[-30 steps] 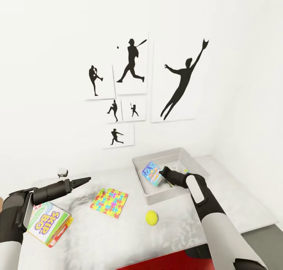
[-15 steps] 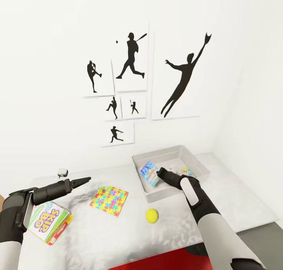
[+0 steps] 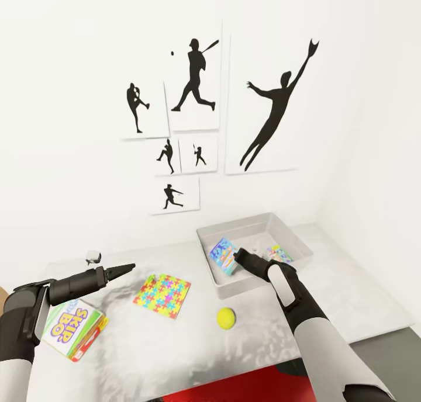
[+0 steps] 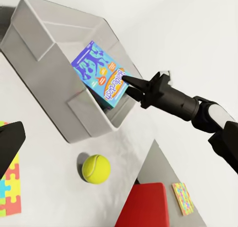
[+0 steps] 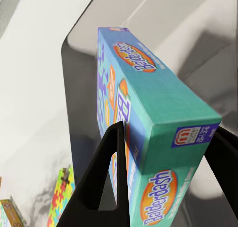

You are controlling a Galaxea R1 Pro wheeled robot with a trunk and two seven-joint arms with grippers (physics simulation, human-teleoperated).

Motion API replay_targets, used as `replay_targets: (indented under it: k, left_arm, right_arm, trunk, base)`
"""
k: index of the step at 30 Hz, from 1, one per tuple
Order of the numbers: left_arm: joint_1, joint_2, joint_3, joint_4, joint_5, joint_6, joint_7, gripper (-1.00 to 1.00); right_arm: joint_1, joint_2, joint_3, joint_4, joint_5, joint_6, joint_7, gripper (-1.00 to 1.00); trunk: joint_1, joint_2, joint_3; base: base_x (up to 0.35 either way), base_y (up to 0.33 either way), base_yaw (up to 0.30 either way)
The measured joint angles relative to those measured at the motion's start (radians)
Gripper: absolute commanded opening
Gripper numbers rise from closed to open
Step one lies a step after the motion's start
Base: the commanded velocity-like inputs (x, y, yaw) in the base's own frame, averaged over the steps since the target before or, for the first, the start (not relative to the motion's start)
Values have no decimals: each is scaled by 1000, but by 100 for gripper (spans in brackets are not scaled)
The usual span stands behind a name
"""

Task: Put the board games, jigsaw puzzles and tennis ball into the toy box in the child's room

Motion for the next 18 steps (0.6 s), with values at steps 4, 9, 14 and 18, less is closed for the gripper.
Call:
replay_targets:
  k: [4, 9, 14, 18]
  left_arm:
    - [0, 0, 0, 0, 0, 0, 0, 100]
    - [0, 0, 0, 0, 0, 0, 0, 100]
    - [0, 0, 0, 0, 0, 0, 0, 100]
    - [0, 0, 0, 0, 0, 0, 0, 100]
  right_arm:
    - [-1, 0, 0, 0, -2, -32, 1, -100]
    - [-1, 0, 0, 0, -2, -39, 1, -100]
    - [-1, 0, 0, -1, -2, -41, 1, -100]
    - [-1, 0, 0, -1, -3, -42, 1, -100]
  trunk:
    - [0, 0, -6]
    - [0, 0, -12]
    - [0, 0, -13]
    - [0, 0, -13]
  base:
    - [0, 0, 0]
    - [0, 0, 0]
    - [0, 0, 0]
    - [0, 0, 0]
